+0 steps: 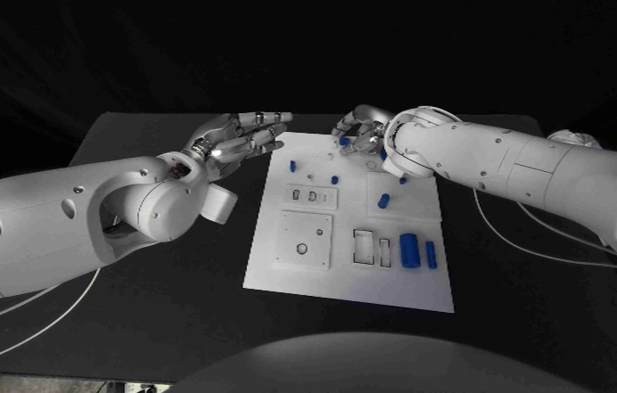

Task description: Assemble the parts on the task board

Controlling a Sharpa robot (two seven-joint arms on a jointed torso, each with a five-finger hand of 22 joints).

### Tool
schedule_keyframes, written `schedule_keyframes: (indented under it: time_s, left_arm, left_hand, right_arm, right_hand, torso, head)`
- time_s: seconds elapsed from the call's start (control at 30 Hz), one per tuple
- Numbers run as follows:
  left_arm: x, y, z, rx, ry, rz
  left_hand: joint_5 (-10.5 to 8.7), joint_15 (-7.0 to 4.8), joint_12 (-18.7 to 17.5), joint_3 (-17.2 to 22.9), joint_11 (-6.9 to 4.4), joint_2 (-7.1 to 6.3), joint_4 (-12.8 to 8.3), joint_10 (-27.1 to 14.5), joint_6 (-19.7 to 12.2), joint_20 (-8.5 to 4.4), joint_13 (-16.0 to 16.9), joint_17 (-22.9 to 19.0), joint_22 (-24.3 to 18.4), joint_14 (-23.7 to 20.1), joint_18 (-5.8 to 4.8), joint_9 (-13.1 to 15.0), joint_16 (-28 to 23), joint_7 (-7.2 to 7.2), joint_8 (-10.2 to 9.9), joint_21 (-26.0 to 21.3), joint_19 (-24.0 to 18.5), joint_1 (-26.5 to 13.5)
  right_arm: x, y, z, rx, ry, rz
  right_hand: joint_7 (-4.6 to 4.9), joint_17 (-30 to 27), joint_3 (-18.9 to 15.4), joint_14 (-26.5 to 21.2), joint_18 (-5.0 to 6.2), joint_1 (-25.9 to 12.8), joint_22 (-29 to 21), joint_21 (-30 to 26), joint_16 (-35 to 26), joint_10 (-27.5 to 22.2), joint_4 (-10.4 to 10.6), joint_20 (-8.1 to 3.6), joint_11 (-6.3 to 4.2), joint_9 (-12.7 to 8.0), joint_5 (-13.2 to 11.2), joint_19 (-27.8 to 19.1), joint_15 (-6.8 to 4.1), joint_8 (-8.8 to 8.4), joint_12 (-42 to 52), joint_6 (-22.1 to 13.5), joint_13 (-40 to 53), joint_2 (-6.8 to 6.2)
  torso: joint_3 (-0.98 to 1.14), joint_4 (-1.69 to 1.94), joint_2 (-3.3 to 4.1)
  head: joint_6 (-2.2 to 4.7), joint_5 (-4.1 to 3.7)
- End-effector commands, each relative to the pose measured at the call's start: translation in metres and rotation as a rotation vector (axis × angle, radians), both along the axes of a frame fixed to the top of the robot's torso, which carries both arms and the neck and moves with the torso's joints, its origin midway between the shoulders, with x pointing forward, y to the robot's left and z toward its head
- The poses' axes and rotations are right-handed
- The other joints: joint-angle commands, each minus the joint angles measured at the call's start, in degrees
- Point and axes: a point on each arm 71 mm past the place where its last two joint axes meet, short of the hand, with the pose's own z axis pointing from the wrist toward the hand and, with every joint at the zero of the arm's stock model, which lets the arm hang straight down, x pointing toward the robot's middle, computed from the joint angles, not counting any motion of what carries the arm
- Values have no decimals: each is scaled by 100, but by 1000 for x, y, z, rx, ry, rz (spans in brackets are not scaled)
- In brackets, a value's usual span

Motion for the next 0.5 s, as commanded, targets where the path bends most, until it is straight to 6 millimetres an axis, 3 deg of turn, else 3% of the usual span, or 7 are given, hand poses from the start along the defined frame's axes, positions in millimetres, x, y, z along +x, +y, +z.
schedule_keyframes:
  time_s: [0.03, 0.2, 0.3, 0.4, 0.5]
  left_arm:
    - [-1, -1, 1, -7, -5, -18]
    - [-1, 0, 1, -5, -5, -14]
    - [-1, 0, 1, -5, -5, -14]
    - [-1, 0, 1, -3, -5, -14]
    - [-1, 0, 1, -2, -6, -13]
  left_hand:
    - [19, 14, 40, 18, 15, 3, 11, 9, 24, 2, 9, 10, -3, 44, -77, 9, 26, 13, 26, 37, 29, 45]
    - [25, 16, 45, 25, 18, -6, 6, 8, 29, 2, 8, 9, -2, 44, -81, 9, 30, 14, 31, 38, 32, 57]
    - [27, 17, 50, 30, 19, -8, 4, 9, 31, 2, 8, 9, -3, 44, -83, 9, 32, 15, 33, 38, 33, 63]
    - [31, 17, 53, 37, 21, -12, 0, 8, 34, 2, 8, 10, -3, 44, -86, 9, 36, 17, 36, 39, 33, 72]
    - [37, 18, 60, 48, 22, -15, -5, 8, 36, 1, 8, 9, -3, 44, -90, 9, 39, 18, 39, 40, 36, 84]
  right_arm:
    - [-3, 1, 3, 8, -35, 27]
    - [-4, 2, 21, 30, -83, 44]
    - [-4, 2, 35, 29, -112, 52]
    - [-2, 0, 47, 19, -134, 53]
    - [-1, -3, 55, 9, -151, 48]
  right_hand:
    - [-16, -65, -45, -88, 121, 131, 64, -98, -64, -222, -49, 2, -21, -112, 83, -81, -19, -22, 8, -122, -27, 6]
    - [-72, -93, -21, -115, 128, 300, 105, -133, -79, -435, -175, -23, -43, -281, 349, -99, -43, -11, 18, -245, -93, 47]
    - [-53, -70, -9, -98, 125, 338, 132, -113, -66, -412, -209, -28, -37, -320, 407, -85, -44, 1, 60, -243, -100, 63]
    - [114, -54, 40, -74, 119, 415, 210, -62, -54, -285, -301, -42, -39, -396, 551, -61, -45, 65, 190, -129, -113, 100]
    - [204, -50, 90, -67, 115, 454, 262, -38, -51, -211, -364, -44, -33, -434, 623, -64, -54, 130, 261, 5, -127, 122]
  torso:
    - [-11, -11, 0]
    - [-8, -11, 5]
    - [-9, -2, 3]
    - [-6, 6, -1]
    - [-2, 4, -1]
  head:
    - [1, 9]
    - [1, -9]
    - [1, -23]
    - [1, -21]
    - [1, -18]
